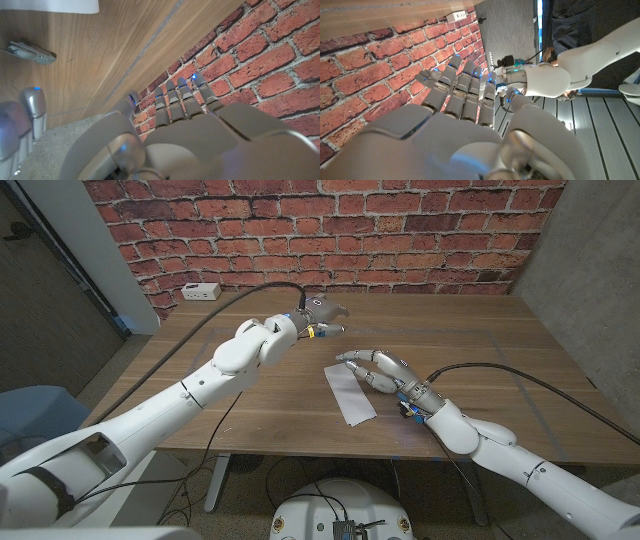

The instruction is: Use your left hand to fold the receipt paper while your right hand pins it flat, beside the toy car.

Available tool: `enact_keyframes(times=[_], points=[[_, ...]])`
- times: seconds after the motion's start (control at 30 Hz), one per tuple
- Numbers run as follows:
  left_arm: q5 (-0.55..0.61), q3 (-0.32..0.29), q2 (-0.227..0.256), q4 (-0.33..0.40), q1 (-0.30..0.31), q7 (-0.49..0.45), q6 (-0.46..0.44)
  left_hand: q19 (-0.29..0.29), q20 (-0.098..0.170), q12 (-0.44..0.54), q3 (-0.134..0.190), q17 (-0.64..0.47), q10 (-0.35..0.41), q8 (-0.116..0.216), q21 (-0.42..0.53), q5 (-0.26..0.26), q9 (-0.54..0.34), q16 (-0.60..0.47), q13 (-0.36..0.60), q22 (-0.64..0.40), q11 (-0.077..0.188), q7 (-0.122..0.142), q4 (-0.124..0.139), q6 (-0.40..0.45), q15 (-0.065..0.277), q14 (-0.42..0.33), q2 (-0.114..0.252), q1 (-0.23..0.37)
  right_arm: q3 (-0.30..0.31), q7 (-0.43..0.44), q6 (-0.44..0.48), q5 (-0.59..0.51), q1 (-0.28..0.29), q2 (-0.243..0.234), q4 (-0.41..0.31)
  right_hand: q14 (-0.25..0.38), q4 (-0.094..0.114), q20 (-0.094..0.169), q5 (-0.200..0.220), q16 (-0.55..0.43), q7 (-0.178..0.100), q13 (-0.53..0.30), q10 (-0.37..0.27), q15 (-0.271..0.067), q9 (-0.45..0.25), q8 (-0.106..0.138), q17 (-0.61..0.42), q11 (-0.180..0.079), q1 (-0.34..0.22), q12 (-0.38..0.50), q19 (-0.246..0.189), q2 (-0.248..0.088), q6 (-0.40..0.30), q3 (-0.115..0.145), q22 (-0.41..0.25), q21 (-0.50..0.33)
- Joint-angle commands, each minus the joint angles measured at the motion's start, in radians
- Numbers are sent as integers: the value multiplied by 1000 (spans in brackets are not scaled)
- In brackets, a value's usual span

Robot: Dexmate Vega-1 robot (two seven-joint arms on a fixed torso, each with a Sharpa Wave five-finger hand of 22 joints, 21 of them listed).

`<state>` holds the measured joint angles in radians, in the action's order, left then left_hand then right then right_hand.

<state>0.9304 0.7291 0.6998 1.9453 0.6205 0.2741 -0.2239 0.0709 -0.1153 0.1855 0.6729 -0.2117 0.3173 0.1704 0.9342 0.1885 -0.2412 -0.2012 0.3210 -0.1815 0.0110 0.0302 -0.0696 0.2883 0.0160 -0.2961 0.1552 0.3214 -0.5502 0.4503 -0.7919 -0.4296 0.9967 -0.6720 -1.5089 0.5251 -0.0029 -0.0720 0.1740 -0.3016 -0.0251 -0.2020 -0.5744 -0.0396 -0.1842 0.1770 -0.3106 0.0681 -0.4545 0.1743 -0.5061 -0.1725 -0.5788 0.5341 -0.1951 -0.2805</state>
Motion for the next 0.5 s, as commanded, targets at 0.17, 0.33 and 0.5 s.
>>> enact_keyframes(times=[0.17,0.33,0.5], points=[[-430,-204,62,2,153,-187,78,-9,-10,-2,-9,5,-69,-2,-8,-4,20,9,-16,-2,-27,17,18,-95,-26,52,-12,-37,100,-38,-62,195,50,96,10,-73,-2,-51,-3,35,-6,0,93,7,-3,-1,7,-20,35,2,59,39,79,-45,3,26],[-598,-267,75,-32,210,-259,163,9,-9,-4,-14,11,-105,1,-22,-6,32,18,-28,0,-23,28,22,-126,-35,93,-18,-50,131,-53,-26,232,68,117,1,-97,-5,-95,-1,52,-4,2,119,12,-3,1,17,-13,50,4,82,53,96,-57,6,39],[-744,-304,87,-79,248,-283,243,23,1,-4,-15,19,-136,-1,-36,-8,42,25,-43,2,-20,48,19,-167,-34,138,-24,-58,150,-71,-4,288,71,137,9,-116,-8,-129,1,65,-2,3,144,12,-2,4,27,-17,63,3,92,63,105,-67,9,47]])
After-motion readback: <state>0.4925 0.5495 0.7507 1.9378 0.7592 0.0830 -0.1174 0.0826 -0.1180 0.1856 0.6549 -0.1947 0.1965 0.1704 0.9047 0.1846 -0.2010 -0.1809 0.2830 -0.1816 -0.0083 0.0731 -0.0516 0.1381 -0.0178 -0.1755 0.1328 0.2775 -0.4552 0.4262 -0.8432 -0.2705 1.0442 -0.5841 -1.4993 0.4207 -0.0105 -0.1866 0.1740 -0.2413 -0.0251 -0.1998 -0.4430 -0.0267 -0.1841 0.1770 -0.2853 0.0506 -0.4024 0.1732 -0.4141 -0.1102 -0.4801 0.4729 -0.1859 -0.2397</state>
